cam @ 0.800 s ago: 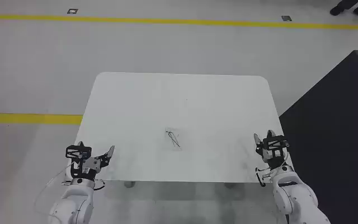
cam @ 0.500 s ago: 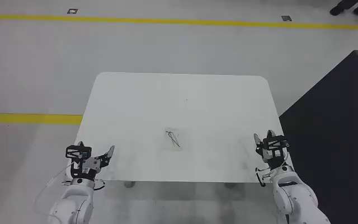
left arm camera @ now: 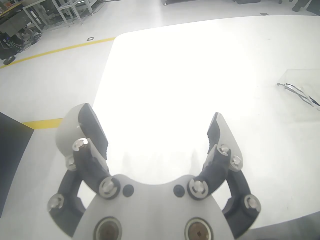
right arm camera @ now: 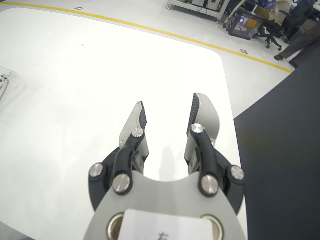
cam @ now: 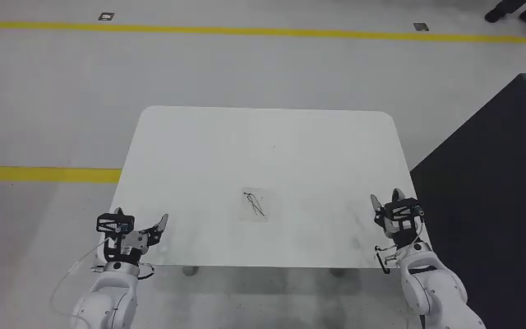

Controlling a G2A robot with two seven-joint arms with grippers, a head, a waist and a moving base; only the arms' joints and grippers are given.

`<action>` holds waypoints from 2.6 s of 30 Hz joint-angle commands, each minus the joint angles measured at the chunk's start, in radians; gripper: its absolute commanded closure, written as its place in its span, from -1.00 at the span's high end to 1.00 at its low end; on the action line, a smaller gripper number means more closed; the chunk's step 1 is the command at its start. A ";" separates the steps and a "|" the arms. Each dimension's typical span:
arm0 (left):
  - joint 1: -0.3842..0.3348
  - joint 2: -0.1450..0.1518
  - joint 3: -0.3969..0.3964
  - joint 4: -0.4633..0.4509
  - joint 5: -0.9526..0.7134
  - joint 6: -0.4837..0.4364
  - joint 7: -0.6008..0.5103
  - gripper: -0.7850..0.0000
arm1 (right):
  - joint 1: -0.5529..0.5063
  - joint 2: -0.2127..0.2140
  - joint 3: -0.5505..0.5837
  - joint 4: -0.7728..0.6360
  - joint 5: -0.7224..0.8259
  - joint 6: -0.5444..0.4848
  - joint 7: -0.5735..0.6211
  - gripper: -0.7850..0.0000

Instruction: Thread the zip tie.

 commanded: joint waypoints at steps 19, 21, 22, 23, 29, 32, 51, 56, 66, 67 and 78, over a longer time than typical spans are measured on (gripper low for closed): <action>0.000 0.000 0.000 0.000 0.000 0.000 0.000 1.00 | 0.448 0.016 -0.071 -0.216 0.535 -0.239 0.962 1.00; 0.000 0.000 0.000 0.000 0.000 0.000 0.000 1.00 | 0.448 0.016 -0.071 -0.216 0.535 -0.239 0.962 1.00; 0.000 0.000 0.000 0.000 0.000 0.000 0.000 1.00 | 0.448 0.016 -0.071 -0.216 0.535 -0.239 0.962 1.00; 0.000 0.000 0.000 0.000 0.000 0.000 0.000 1.00 | 0.448 0.016 -0.071 -0.216 0.535 -0.239 0.962 1.00; 0.000 0.000 0.000 0.000 0.000 0.000 0.000 1.00 | 0.443 0.015 -0.077 -0.208 0.563 -0.244 0.953 1.00; 0.000 0.000 0.000 0.000 0.000 0.000 0.000 1.00 | 0.537 0.016 -0.113 -0.118 0.719 -0.247 1.095 1.00; 0.000 0.000 0.000 0.000 0.000 0.000 0.000 1.00 | 1.363 -0.169 -0.790 0.935 1.153 -0.338 1.278 1.00; 0.000 0.000 0.000 0.000 0.000 0.000 0.000 1.00 | 1.363 -0.169 -0.790 0.935 1.153 -0.338 1.278 1.00; 0.000 0.000 0.000 0.000 0.000 0.000 0.000 1.00 | 1.469 -0.244 -0.989 0.907 1.000 -0.367 1.359 1.00; 0.000 0.000 0.000 0.000 0.000 0.000 0.000 1.00 | 1.492 -0.262 -1.022 0.929 0.998 -0.397 1.380 1.00; 0.000 0.000 0.000 0.000 0.000 0.000 0.000 1.00 | 1.603 -0.426 -1.323 1.219 0.949 -0.613 1.220 1.00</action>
